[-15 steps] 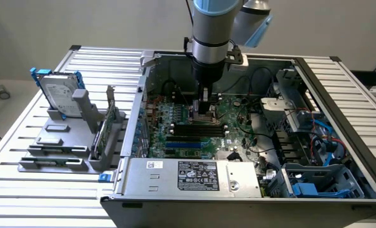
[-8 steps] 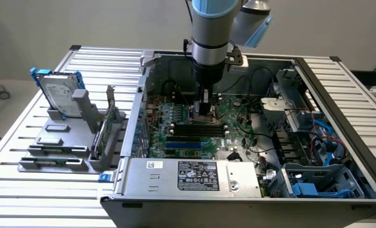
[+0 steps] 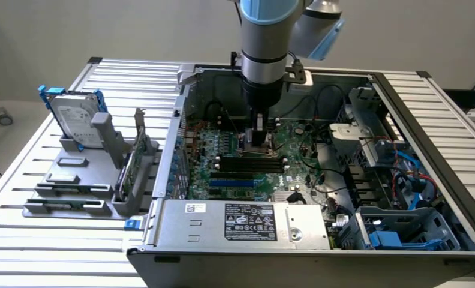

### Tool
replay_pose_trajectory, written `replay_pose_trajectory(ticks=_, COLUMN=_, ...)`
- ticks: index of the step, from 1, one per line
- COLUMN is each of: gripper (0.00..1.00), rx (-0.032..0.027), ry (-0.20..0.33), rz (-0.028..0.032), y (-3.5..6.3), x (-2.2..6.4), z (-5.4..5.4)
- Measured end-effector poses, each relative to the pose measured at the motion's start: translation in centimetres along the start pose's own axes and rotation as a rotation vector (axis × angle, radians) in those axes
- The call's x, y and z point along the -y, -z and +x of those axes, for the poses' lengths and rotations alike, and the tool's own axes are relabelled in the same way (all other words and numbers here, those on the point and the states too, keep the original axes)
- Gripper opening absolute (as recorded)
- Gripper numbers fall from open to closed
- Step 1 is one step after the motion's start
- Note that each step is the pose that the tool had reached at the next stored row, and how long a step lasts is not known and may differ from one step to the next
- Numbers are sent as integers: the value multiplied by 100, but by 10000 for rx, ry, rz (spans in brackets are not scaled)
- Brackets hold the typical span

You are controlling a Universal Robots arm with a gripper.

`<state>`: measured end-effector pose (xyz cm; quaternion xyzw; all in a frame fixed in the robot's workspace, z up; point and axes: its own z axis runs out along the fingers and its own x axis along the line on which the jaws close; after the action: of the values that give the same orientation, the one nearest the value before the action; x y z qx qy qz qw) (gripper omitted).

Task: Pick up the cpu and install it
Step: 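Place the cpu into insertion slot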

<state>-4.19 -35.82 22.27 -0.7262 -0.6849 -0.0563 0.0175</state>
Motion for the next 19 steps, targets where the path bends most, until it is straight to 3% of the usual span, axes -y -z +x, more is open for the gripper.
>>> replay_pose_trajectory(ticks=7, gripper=55, rx=-1, ry=12, rz=-32, y=-114, x=15, z=-13)
replay_pose_trajectory(ticks=13, gripper=55, rx=-3, ry=33, rz=-54, y=-148, x=25, z=-17)
replay_pose_trajectory(ticks=19, gripper=55, rx=-10, ry=97, rz=-126, y=-175, x=37, z=-18)
